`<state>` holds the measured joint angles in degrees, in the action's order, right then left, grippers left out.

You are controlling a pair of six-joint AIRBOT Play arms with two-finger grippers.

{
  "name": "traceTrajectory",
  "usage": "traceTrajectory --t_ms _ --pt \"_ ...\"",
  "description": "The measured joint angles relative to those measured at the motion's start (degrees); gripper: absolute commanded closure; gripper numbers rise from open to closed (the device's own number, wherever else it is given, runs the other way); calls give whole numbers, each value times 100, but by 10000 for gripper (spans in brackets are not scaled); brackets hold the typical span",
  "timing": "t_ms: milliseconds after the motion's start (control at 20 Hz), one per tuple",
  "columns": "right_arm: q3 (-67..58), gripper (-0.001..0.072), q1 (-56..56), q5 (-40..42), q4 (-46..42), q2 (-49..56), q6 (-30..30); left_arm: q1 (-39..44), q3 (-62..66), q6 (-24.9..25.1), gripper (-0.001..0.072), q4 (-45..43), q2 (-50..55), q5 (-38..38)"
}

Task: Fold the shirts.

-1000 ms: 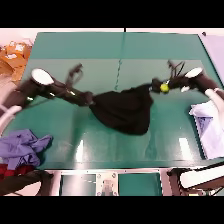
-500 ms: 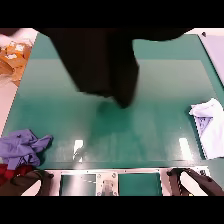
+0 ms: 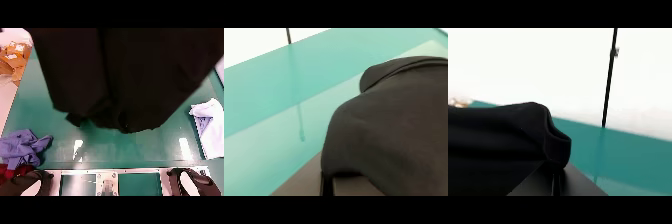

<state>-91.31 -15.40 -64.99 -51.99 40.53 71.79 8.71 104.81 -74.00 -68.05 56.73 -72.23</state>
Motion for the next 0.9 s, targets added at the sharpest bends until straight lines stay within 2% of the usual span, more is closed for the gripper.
traceTrajectory --t_ms 200,450,500,550,600,650,700,850,900 --pt "1620 696 15 409 13 352 -4 -2 -330 114 685 63 1023 83" --pt "3338 696 393 1727 496 1788 -487 -7 -1062 487 682 660 2942 721" --pt "3469 696 516 1991 581 2199 -564 -4 -1130 490 471 732 3320 863" --pt "3545 693 629 2181 634 2581 -621 -7 -1174 474 86 776 3622 990" --pt "3582 581 750 2339 667 2988 -656 -13 -1204 433 30 831 3882 1130" --pt "3563 357 844 2476 706 3338 -691 -15 -1224 343 30 859 4072 1250" --pt "3497 264 901 2564 730 3606 -728 -13 -1226 299 30 837 4205 1314" --pt "3040 269 789 2511 734 3987 -743 0 -828 142 30 404 4417 1097" --pt "2852 310 651 2271 719 3989 -645 -4 -573 76 30 94 4452 846"
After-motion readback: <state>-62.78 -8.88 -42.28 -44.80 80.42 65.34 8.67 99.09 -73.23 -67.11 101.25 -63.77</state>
